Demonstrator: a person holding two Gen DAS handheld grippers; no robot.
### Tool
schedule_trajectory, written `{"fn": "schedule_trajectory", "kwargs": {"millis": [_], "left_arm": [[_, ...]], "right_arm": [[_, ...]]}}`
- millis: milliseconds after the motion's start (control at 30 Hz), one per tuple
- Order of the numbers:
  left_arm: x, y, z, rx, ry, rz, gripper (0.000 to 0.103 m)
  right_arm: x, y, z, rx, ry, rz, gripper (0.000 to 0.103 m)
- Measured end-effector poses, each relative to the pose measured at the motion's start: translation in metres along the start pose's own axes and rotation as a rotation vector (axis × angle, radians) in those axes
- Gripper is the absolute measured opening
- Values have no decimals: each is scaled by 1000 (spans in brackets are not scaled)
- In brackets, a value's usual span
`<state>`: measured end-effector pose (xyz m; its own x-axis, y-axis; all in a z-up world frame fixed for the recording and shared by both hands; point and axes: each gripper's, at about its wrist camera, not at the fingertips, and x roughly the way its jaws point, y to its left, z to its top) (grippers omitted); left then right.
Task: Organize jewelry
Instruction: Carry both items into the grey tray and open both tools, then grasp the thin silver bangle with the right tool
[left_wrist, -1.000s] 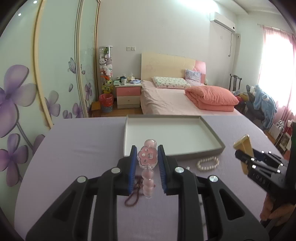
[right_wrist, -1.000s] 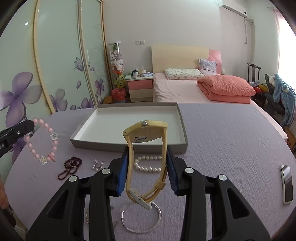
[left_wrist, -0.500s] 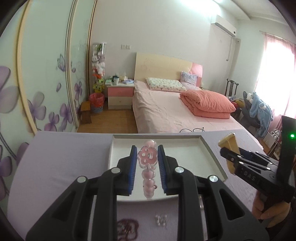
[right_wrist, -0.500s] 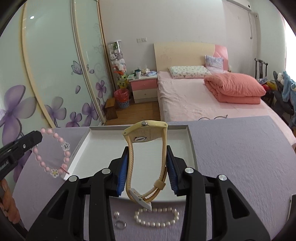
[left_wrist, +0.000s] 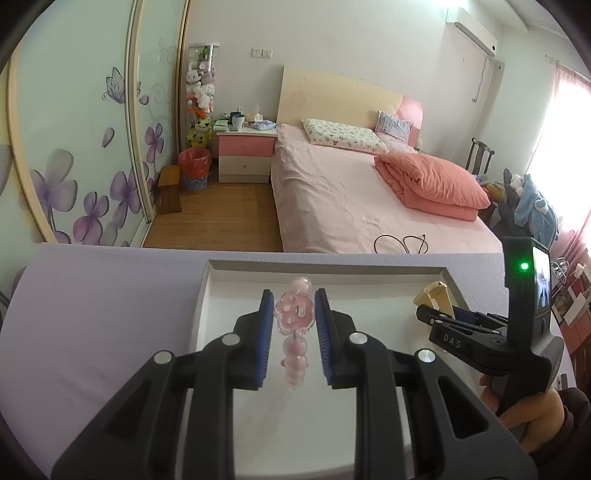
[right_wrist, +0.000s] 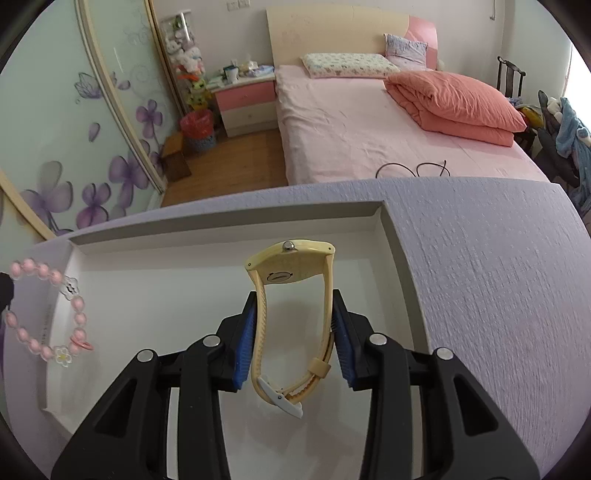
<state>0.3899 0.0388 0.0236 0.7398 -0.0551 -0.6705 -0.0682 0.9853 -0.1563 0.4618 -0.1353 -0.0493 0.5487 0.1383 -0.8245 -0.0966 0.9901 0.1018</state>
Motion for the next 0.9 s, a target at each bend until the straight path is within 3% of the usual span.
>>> {"fn": "schedule_trajectory", "kwargs": {"millis": [33,133,167,467,500,533,600,900], "left_arm": [[1,1,-3,0,2,0,23],[13,1,-1,0,13,3,23],[16,3,0,0,13,3,23],[38,2,3,-20,31,20,24],[39,3,4,-27,33,20,29],[38,4,4,-34,32,17,42],[30,7,4,-34,11,21,53],[-42,25,-6,-30,-61,33,58]], "right_arm": [[3,1,1,-5,9,-7,45],[-2,-1,-2,-5,-3,3,70],[-6,-3,-1,-4,-17,11,74],[-25,-7,-1,-17,-80,64,74],[-25,-6,-1,-24,-85,62,74],[-28,-5,-3,-34,-95,57,74],[-34,-5,-7,-46,-111,52,74],[-84,-10,-32,-41,-192,77,74]]}}
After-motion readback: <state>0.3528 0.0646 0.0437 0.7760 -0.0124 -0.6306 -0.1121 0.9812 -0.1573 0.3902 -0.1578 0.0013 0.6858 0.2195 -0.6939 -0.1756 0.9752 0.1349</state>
